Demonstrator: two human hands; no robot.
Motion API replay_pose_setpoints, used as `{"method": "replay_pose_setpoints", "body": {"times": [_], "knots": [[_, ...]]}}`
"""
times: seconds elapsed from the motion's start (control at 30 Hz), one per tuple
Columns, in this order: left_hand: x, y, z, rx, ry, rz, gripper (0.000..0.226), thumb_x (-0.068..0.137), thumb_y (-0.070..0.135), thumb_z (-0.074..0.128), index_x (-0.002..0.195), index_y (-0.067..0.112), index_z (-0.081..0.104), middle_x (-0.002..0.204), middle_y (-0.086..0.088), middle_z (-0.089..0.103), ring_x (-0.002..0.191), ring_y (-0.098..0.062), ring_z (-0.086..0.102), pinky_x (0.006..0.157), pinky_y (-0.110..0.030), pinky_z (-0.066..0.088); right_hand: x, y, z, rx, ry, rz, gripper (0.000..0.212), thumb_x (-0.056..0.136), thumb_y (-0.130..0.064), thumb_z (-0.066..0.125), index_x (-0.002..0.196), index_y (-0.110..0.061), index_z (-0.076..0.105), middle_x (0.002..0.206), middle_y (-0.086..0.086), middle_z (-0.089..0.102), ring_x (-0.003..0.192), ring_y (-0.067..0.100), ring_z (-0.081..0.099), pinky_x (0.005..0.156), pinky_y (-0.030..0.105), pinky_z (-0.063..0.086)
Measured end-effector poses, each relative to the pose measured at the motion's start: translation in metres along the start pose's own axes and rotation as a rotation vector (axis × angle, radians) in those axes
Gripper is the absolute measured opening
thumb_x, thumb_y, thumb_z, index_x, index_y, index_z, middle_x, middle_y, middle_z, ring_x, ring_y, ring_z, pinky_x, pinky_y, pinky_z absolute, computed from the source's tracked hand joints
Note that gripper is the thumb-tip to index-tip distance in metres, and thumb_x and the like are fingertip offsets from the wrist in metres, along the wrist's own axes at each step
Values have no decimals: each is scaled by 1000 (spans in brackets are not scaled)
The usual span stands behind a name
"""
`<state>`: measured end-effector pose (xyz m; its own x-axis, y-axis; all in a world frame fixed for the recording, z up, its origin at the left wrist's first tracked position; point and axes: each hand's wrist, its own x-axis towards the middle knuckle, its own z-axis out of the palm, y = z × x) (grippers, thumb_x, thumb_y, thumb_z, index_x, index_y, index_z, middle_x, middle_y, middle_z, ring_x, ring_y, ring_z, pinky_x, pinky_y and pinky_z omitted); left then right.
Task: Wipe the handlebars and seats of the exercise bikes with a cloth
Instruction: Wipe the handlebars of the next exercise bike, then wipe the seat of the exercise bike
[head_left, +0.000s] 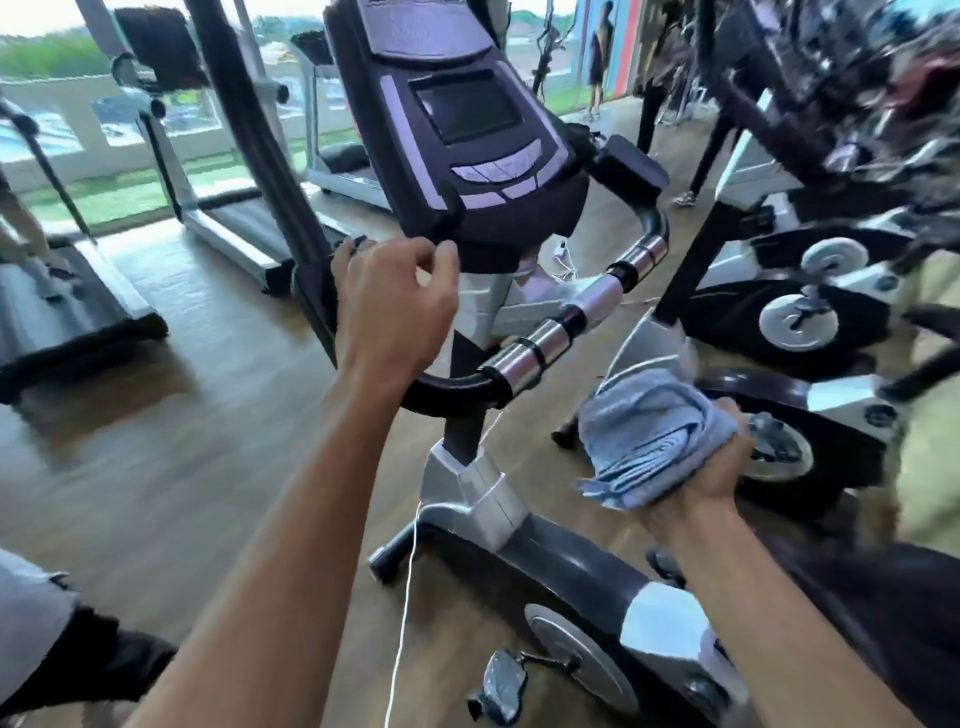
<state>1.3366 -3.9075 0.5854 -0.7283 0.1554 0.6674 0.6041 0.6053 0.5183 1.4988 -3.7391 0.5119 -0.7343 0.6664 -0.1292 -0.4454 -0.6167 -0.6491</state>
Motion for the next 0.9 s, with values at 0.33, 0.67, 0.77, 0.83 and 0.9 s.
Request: {"method": "replay_pose_setpoints", "body": {"times": [0.33,0.67,0.77,0.83,0.9], "knots": [[-161,90,114,-650,-824,264,26,83,51,59,79,28,71,83,7,64,80,-9,60,78,-37,49,-111,-41,-186,267,589,-338,32,55,-43,61,77,-24,74,95,5,69,90,26,72,92,37,49],[-282,221,168,-592,-1723,405,111,70,65,84,160,32,26,157,12,32,140,-4,37,117,-31,35,-141,-103,-251,325,818,-301,52,95,-53,45,118,-12,67,94,13,77,80,27,77,80,38,49],[-282,253,186,-588,-1693,335,109,67,60,88,156,31,31,148,12,49,133,-8,50,114,-35,43,-127,-126,-258,231,767,-266,55,99,-54,42,117,-8,67,95,14,77,79,25,77,80,36,49],[-278,268,199,-627,-1646,271,87,73,47,89,145,28,45,133,13,60,120,-6,60,107,-34,50,-121,-146,-261,175,698,-247,54,99,-52,43,112,-7,69,98,16,76,85,28,75,82,37,49],[-272,276,212,-653,-1628,214,68,72,46,89,129,28,57,120,11,69,109,-8,66,101,-37,54,-113,-162,-266,103,656,-220,51,99,-50,45,104,-6,71,94,15,75,83,26,72,79,37,49]]}}
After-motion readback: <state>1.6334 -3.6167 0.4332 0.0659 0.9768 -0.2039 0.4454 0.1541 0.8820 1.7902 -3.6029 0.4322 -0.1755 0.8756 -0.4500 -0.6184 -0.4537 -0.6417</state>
